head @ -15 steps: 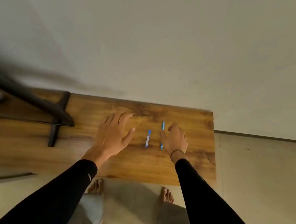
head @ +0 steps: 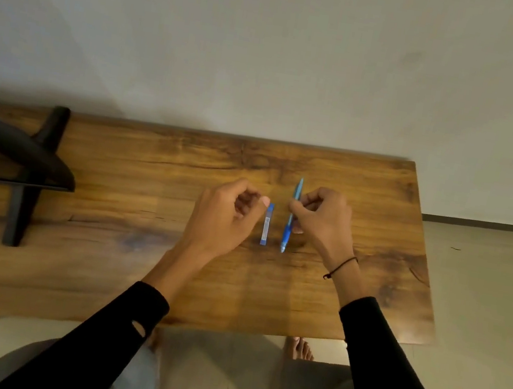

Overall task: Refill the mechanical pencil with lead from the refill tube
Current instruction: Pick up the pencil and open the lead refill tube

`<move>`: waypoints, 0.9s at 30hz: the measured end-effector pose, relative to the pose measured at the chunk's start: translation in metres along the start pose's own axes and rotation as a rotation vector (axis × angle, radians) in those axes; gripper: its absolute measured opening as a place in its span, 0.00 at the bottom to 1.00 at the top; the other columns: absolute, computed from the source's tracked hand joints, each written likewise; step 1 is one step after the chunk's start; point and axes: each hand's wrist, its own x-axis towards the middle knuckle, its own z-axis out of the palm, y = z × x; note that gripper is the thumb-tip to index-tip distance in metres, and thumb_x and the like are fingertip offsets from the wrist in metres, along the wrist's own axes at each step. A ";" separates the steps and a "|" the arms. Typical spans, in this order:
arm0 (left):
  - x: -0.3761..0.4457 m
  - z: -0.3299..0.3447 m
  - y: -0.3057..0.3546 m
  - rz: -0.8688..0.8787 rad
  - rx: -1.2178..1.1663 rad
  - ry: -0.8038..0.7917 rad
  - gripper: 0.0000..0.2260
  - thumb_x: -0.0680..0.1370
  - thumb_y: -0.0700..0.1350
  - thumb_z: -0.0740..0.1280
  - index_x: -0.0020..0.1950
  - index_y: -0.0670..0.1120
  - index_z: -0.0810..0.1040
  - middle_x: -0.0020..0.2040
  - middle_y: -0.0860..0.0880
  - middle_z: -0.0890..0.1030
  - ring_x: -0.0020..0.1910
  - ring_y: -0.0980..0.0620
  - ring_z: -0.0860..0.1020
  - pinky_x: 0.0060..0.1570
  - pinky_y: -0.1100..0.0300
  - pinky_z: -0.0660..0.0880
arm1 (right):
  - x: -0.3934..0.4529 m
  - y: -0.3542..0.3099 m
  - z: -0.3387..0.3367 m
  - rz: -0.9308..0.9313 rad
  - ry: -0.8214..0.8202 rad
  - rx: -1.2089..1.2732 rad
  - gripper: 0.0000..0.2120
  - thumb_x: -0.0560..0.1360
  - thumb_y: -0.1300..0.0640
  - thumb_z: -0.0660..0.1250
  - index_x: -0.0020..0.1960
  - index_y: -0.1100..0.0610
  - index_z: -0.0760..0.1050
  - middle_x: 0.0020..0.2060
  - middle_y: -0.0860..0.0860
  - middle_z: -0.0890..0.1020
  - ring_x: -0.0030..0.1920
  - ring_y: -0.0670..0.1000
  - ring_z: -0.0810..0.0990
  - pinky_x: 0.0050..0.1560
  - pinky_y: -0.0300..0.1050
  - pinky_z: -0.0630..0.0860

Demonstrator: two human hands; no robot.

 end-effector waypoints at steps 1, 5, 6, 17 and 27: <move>0.003 0.003 0.001 -0.016 -0.047 -0.039 0.09 0.82 0.52 0.72 0.59 0.51 0.85 0.47 0.58 0.86 0.46 0.60 0.85 0.43 0.68 0.81 | -0.004 0.000 0.003 0.000 -0.026 0.093 0.08 0.75 0.58 0.78 0.43 0.57 0.79 0.35 0.55 0.88 0.35 0.53 0.89 0.40 0.55 0.89; 0.005 0.011 -0.003 -0.031 -0.179 -0.243 0.22 0.82 0.46 0.74 0.75 0.57 0.76 0.59 0.59 0.84 0.51 0.63 0.86 0.51 0.61 0.86 | -0.018 -0.004 0.018 -0.024 -0.108 0.442 0.08 0.76 0.60 0.77 0.44 0.59 0.78 0.38 0.60 0.89 0.37 0.57 0.90 0.36 0.51 0.87; 0.003 0.013 -0.005 -0.025 -0.187 -0.290 0.25 0.82 0.43 0.73 0.77 0.57 0.74 0.62 0.57 0.83 0.51 0.59 0.87 0.50 0.57 0.87 | -0.021 -0.005 0.020 -0.039 -0.122 0.471 0.08 0.76 0.60 0.77 0.44 0.59 0.78 0.38 0.60 0.89 0.37 0.57 0.90 0.35 0.49 0.86; -0.013 0.018 -0.024 0.196 -0.070 -0.196 0.09 0.88 0.50 0.63 0.64 0.55 0.81 0.43 0.57 0.87 0.46 0.62 0.85 0.44 0.73 0.74 | -0.038 -0.002 -0.003 -0.173 -0.160 0.614 0.04 0.82 0.61 0.71 0.52 0.63 0.78 0.36 0.58 0.87 0.34 0.53 0.88 0.36 0.43 0.85; -0.008 0.012 -0.015 0.201 -0.071 -0.151 0.10 0.89 0.52 0.61 0.60 0.54 0.82 0.38 0.58 0.85 0.37 0.57 0.82 0.38 0.69 0.72 | -0.035 -0.006 -0.007 -0.288 -0.091 0.525 0.04 0.81 0.61 0.71 0.49 0.61 0.79 0.35 0.56 0.87 0.34 0.54 0.87 0.35 0.44 0.84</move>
